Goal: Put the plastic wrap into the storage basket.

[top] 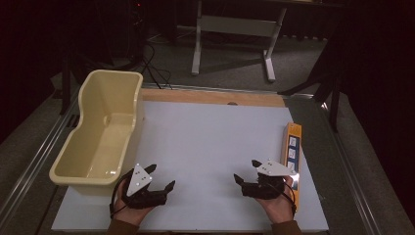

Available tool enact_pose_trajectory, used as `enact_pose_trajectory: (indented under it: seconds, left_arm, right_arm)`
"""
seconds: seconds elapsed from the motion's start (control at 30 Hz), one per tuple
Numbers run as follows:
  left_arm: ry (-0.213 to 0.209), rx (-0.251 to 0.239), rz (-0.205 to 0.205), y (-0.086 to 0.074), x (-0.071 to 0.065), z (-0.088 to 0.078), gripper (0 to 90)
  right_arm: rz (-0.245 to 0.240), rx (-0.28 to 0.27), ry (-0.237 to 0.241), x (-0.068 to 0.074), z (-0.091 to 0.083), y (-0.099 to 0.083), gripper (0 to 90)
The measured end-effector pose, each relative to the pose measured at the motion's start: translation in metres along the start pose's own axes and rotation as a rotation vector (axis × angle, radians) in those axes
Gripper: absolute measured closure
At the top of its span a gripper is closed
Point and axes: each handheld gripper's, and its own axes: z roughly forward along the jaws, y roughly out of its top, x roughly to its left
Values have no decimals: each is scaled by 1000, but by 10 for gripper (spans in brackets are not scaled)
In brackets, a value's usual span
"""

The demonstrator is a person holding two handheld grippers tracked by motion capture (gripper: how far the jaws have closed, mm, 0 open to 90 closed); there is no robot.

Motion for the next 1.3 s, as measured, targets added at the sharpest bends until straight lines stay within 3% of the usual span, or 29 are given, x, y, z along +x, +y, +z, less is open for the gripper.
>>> enact_pose_trajectory:
  seconds: [0.77,1.3]
  left_arm:
    - [8,10,9,1,-1,2,183]
    - [14,9,3,1,0,2,183]
  right_arm:
    - [37,-32,-100,-27,-34,3,156]
    - [81,-5,-180,-47,-47,-2,124]
